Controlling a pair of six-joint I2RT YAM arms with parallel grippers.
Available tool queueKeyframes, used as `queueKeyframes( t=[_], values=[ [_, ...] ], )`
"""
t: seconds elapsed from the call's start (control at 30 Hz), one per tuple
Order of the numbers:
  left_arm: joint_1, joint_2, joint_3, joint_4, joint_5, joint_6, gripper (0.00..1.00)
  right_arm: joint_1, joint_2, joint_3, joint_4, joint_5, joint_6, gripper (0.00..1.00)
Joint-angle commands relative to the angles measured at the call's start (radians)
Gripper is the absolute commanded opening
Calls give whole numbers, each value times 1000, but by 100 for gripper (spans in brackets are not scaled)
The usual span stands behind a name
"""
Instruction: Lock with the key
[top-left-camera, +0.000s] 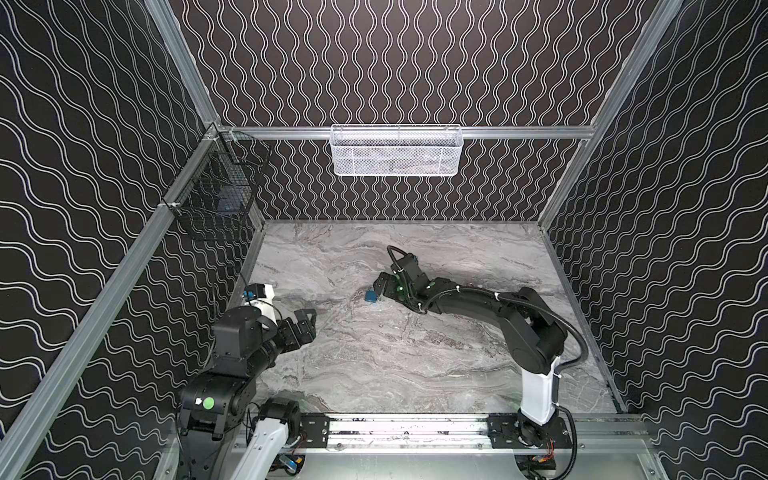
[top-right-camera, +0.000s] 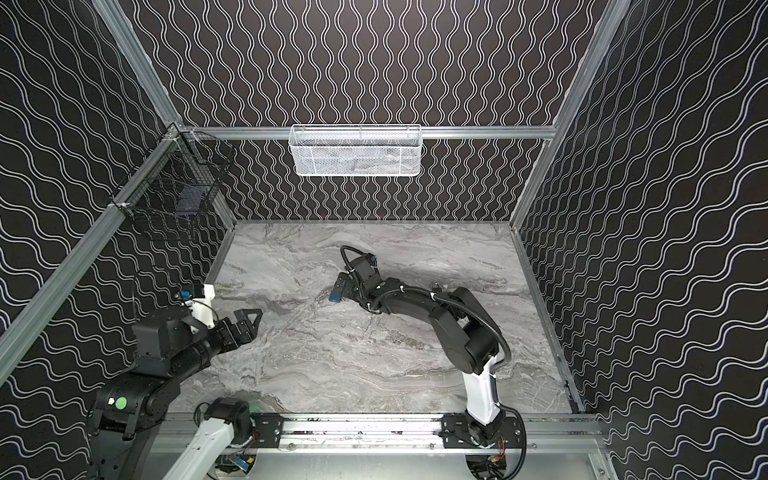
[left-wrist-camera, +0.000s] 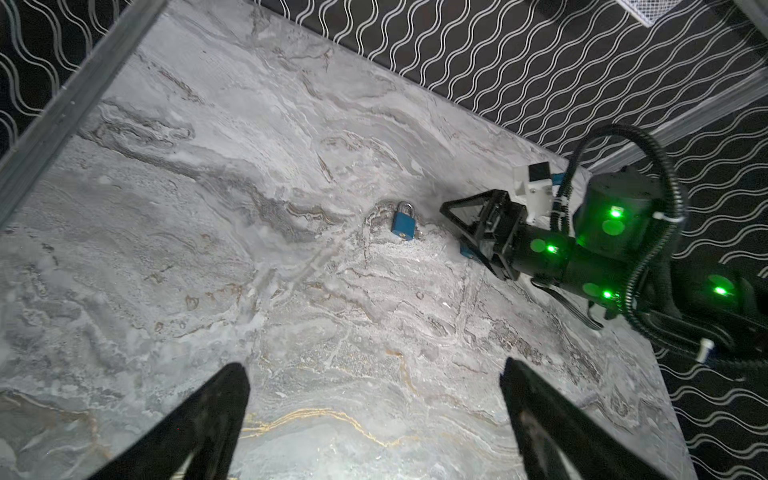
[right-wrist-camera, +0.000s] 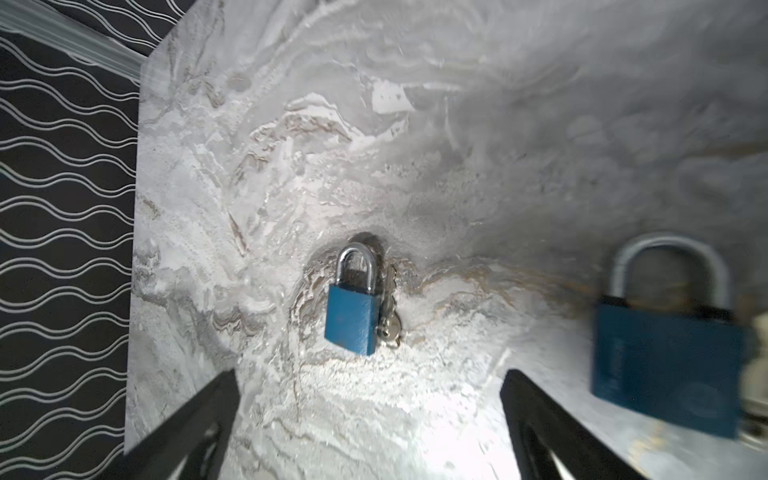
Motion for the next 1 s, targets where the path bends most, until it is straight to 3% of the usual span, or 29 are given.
queueKeyframes(
  t=[0.0, 0.23, 0.5, 0.6, 0.67, 0.77, 0.83, 0.9, 0.97],
  values=[
    [0, -3, 11, 83, -36, 67, 98, 3, -81, 21, -114, 77, -63, 100],
    [0, -4, -3, 132, -225, 92, 98, 2, -289, -4, -278, 219, -186, 100],
    [0, 23, -57, 194, -267, 132, 98, 2, -610, -187, -320, 446, -299, 100],
    [0, 55, -79, 235, -240, 139, 97, 0, -744, -316, -250, 577, -318, 100],
    [0, 80, -101, 275, -278, 112, 98, 0, -845, -442, -151, 684, -333, 100],
    [0, 95, -163, 381, -296, 106, 99, -5, -981, -616, 48, 750, -440, 100],
    [0, 80, -220, 472, -270, 120, 99, -6, -1032, -689, 129, 806, -478, 100],
    [0, 58, -283, 573, -259, 151, 99, -6, -1060, -736, 150, 890, -440, 100],
    [0, 34, -355, 680, -251, 185, 99, -8, -1077, -783, 211, 933, -504, 100]
  ],
)
